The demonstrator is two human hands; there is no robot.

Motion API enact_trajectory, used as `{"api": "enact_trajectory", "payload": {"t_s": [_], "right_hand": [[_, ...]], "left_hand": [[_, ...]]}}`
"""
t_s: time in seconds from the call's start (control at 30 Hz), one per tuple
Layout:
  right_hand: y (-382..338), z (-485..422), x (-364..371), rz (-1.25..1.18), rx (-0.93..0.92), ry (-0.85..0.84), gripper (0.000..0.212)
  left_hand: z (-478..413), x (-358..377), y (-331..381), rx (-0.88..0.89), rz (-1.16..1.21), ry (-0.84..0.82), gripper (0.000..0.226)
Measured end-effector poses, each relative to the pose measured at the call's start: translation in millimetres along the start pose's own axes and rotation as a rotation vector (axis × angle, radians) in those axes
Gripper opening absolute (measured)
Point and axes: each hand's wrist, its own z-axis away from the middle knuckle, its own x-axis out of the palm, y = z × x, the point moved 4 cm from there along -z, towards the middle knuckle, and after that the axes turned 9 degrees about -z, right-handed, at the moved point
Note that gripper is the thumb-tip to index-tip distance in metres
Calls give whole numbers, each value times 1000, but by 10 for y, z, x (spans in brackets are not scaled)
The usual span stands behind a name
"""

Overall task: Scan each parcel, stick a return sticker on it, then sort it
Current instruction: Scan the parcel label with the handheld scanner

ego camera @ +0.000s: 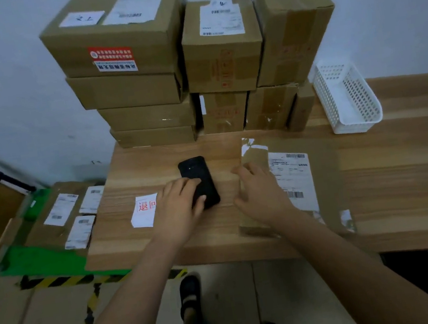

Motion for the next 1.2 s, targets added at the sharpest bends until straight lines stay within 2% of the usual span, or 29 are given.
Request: {"api": "enact_trajectory", "payload": {"t_s": [0.1,0.23,0.33,0.47,0.57,0.63,0.8,0.9,1.1,1.2], "right_hand": [[-158,-349,239,-100,65,0,50],[-183,-794,671,-194,283,-46,52],[-120,-1033,1007,-133,444,-91,66],[-124,-1175,1315,-26,596,-92,99],[-161,-1250,1370,-23,636,-20,97],[-173,-1273,1360,-57,668,11,93],[-261,-1251,1107,-54,622,92,84],[-293,-1203,748,-58,570,187,77],[-50,-944,-131,-7,542,402,74],[189,-756,-426,42,480,501,68]], "left_hand": [[-174,140,-367,59,-19,-41,30],[-432,381,-863,110,-40,-124,26],[-565,628,-1134,143,-52,-211,25],[-570,894,-1317,174,12,-287,28],[-537,972,-1408,192,49,-288,22],[-542,972,-1443,203,62,-300,28],[-760,809,-1436,234,67,-262,36],[-991,614,-1317,262,64,-186,30],[-1399,196,-663,381,88,-53,31],[-1526,102,-226,463,95,-39,31]]}}
